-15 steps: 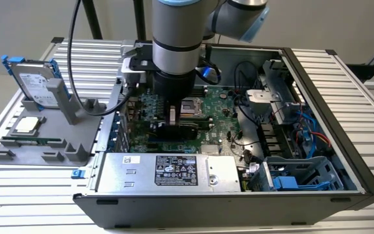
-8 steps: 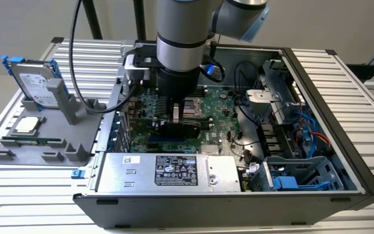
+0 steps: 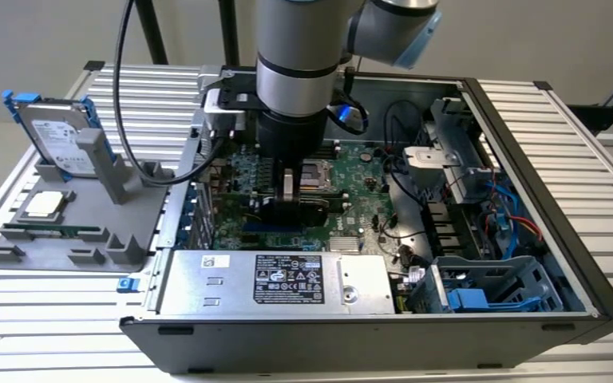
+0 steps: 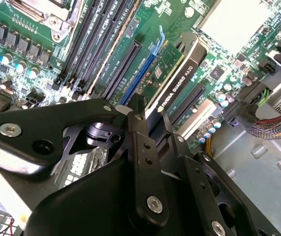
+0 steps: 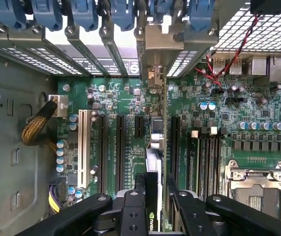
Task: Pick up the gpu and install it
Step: 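Insert the gpu into the slot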
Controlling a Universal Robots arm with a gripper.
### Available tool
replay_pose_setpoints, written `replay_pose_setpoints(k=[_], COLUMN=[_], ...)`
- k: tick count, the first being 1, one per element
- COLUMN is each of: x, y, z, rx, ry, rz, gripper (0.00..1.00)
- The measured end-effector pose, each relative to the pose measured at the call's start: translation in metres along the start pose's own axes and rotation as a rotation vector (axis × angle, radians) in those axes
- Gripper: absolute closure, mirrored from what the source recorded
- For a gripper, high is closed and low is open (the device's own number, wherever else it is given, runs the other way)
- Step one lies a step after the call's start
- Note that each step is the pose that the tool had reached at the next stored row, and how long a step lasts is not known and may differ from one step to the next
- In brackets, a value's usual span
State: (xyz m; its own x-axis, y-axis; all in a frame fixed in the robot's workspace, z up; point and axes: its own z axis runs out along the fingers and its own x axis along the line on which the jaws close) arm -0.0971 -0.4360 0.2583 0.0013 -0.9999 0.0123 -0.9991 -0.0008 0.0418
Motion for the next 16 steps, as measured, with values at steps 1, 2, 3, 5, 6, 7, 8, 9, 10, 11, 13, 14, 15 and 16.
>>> replay_pose_setpoints(k=[1, 2, 3, 5, 6, 7, 8, 9, 10, 11, 13, 14, 15, 16], x=[0.0000, 0.0000, -0.0002, -0.0006, -0.0006, -0.0008, -0.0008, -0.0010, -0.0011, -0.0013, -0.0012, -0.0012, -0.0012, -0.0012], y=[0.0000, 0.0000, 0.0000, 0.0004, 0.0006, 0.0012, 0.0023, 0.0038, 0.0055, 0.0066, 0.0070, 0.0070, 0.0071, 0.0071], z=[0.0000, 0.0000, -0.0001, 0.0001, 0.0002, 0.0006, 0.0011, 0.0015, 0.0018, 0.0020, 0.0022, 0.0027, 0.0034, 0.0040], rx=[0.0000, 0.0000, 0.0005, 0.0034, 0.0044, 0.0057, 0.0065, 0.0071, 0.0074, 0.0078, 0.0076, 0.0078, 0.0078, 0.0077], ry=[0.0000, 0.0000, 0.0001, 0.0002, 0.0003, 0.0001, 0.0000, -0.0002, -0.0004, -0.0003, 0.0002, 0.0001, 0.0002, 0.0005], rz=[0.000, 0.000, 0.000, 0.000, 0.000, 0.000, 0.000, 0.000, 0.000, 0.000, 0.000, 0.000, 0.000, 0.000], gripper=[1.00, 1.00, 1.00, 1.00, 1.00, 1.00, 1.00, 1.00, 1.00, 1.00, 1.00, 1.00, 1.00, 1.00])
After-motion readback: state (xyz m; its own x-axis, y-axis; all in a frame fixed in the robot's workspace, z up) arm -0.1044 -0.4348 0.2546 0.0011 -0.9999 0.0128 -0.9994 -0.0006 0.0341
